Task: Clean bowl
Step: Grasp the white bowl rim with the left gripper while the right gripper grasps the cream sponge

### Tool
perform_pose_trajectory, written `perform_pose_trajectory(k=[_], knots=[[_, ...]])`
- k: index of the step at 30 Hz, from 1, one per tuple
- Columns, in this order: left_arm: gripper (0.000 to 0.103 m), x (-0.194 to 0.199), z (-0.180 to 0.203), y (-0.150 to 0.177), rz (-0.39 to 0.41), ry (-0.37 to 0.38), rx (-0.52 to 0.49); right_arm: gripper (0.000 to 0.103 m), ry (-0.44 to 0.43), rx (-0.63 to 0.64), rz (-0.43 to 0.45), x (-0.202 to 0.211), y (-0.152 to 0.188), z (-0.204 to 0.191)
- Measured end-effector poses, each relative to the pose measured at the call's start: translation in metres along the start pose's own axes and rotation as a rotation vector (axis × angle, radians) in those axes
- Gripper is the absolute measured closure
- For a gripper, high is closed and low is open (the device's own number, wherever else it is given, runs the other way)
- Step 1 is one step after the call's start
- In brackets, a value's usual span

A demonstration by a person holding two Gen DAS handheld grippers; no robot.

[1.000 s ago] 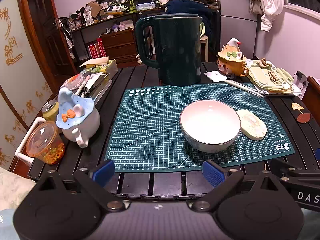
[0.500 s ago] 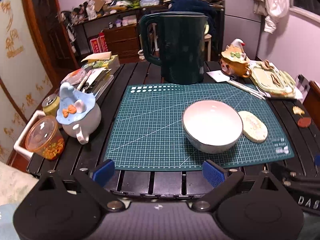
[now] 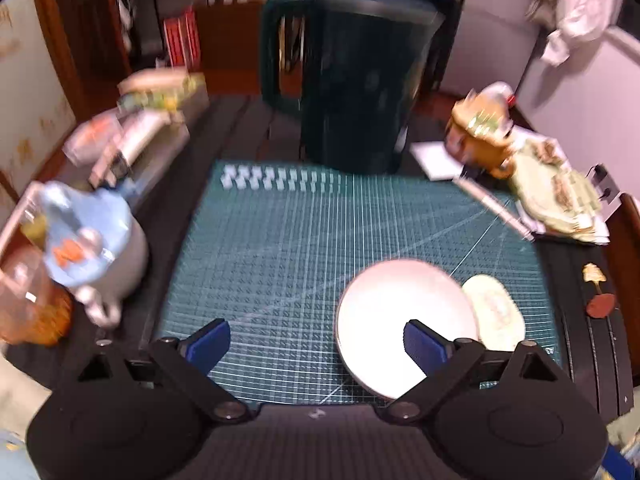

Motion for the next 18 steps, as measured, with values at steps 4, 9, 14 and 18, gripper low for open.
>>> perform_pose_trajectory(k=[4,9,14,18], knots=[[0.026,-0.037,0.009,-0.009,-0.099,0.025,0.011,0.014,-0.016,-0.029,-0.013,-0.004,-0.001,0.005],[0.048,-0.072,0.000,0.005,-0.169,0.052,0.058,0.029,0.001,-0.028,-0.032,-0.015,-0.011,0.010],[0.070,-0.085,0.001,0.015,-0.227,0.089,0.068,0.039,0.004,-0.028,-0.025,-0.031,-0.047,0.020],[0.070,-0.089,-0.002,0.022,-0.253,0.118,0.088,0.048,0.043,-0.067,-0.108,-0.075,-0.080,0.044]])
Point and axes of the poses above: each gripper's, at about its wrist camera, not at the fingertips, and x roughly against the way its jaws point, z to its right, y to its underside, the point moved 3 cm from there along -x, roughly the way its jaws point, and after that the axes turned 13 degrees about -y, right-handed, at the moved point
